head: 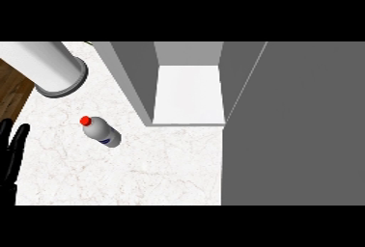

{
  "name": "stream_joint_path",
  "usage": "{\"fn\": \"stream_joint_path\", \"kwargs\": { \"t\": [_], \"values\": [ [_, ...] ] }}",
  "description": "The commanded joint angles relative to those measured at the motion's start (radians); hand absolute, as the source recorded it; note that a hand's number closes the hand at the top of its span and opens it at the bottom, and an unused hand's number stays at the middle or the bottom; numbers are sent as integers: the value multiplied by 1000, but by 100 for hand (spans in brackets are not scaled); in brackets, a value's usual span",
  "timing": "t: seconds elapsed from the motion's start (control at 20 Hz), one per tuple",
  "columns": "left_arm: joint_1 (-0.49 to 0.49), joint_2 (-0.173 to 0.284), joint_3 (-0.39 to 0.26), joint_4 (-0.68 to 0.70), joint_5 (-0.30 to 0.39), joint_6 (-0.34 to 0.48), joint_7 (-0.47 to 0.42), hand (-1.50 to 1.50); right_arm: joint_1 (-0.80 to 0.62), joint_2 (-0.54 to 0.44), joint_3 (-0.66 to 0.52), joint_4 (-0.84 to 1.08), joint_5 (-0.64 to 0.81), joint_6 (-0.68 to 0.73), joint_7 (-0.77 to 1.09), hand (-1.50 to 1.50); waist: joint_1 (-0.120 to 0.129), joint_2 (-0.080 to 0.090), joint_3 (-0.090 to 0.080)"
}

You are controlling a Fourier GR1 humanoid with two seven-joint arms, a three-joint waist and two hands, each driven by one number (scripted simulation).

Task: Pick up the bottled water, place it into the cabinet and close the cabinet

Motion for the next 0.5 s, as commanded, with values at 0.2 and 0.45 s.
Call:
{"fn": "stream_joint_path", "kwargs": {
  "t": [0.2,0.45],
  "values": [
    [135,-9,-11,-48,20,-11,-52,-150,109,-34,-109,-141,-142,64,40,-150,1,1,0],
    [134,-1,-4,-64,22,-13,-17,-150,212,50,9,-146,-27,83,-46,-150,-4,0,0]
  ]
}}
